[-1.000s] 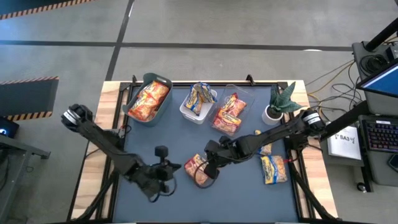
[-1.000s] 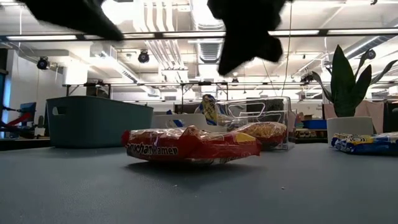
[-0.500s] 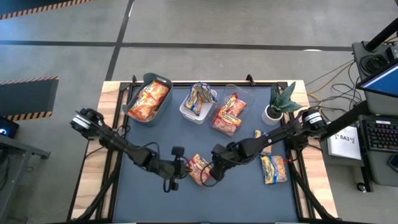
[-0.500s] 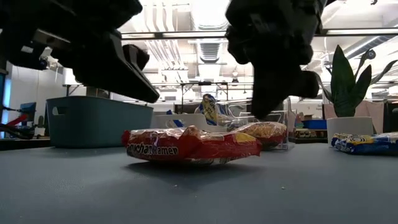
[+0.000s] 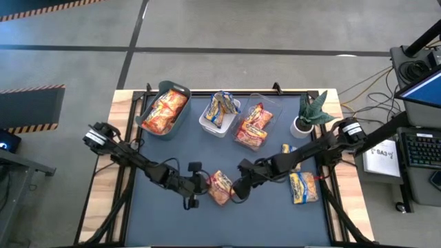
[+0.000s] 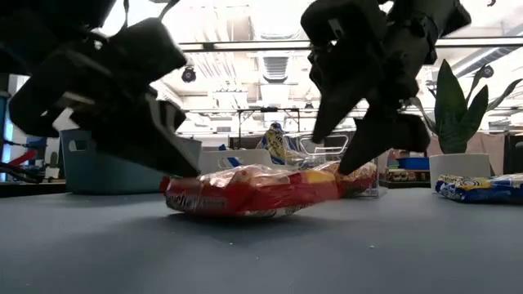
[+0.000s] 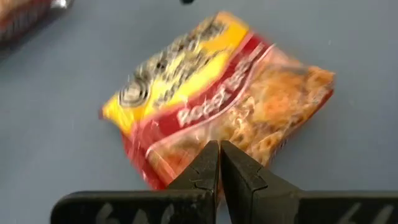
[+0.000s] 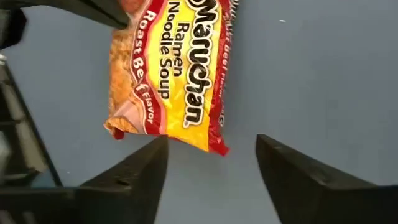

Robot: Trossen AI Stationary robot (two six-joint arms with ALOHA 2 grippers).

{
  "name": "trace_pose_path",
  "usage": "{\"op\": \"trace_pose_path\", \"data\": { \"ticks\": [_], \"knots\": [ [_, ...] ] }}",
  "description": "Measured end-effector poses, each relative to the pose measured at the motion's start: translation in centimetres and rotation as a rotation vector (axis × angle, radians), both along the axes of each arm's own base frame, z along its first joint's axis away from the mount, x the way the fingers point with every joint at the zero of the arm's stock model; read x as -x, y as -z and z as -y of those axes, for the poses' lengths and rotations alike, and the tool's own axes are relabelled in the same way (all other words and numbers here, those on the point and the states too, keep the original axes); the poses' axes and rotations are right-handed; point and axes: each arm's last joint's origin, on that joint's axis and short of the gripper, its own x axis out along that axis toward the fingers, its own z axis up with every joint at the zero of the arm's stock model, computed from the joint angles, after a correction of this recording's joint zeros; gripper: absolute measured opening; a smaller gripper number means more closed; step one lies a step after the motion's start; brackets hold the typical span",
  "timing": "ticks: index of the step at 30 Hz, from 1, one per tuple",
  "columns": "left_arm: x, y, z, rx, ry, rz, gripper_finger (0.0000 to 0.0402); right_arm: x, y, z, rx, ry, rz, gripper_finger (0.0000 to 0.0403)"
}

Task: Sort Maruchan noodles
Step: Put the red noodle pack into the transparent bin

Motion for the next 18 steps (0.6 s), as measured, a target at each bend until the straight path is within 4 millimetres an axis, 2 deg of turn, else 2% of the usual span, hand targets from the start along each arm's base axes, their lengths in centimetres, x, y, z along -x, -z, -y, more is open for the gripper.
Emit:
{"op": "trace_pose_path", "data": {
  "ticks": [4, 8, 12, 18],
  "knots": [
    [0.5, 0.7, -0.2, 0.03, -0.032, -0.025, 0.0, 0.1, 0.8, 0.0, -0.047, 0.019, 0.097, 0.0281],
    [0.9, 1.2, -0.4, 0.056, -0.055, -0.027, 0.0, 0.3, 1.4, 0.1, -0.078, 0.031, 0.176, 0.0308],
    [1.0, 1.3, -0.5, 0.063, -0.055, -0.016, 0.0, 0.2, 1.5, 0.5, -0.099, 0.049, 0.252, 0.0316],
    [1.0, 1.3, -0.5, 0.063, -0.055, -0.015, 0.0, 0.0, 2.1, 1.1, -0.073, 0.074, 0.26, 0.0317]
  ]
}}
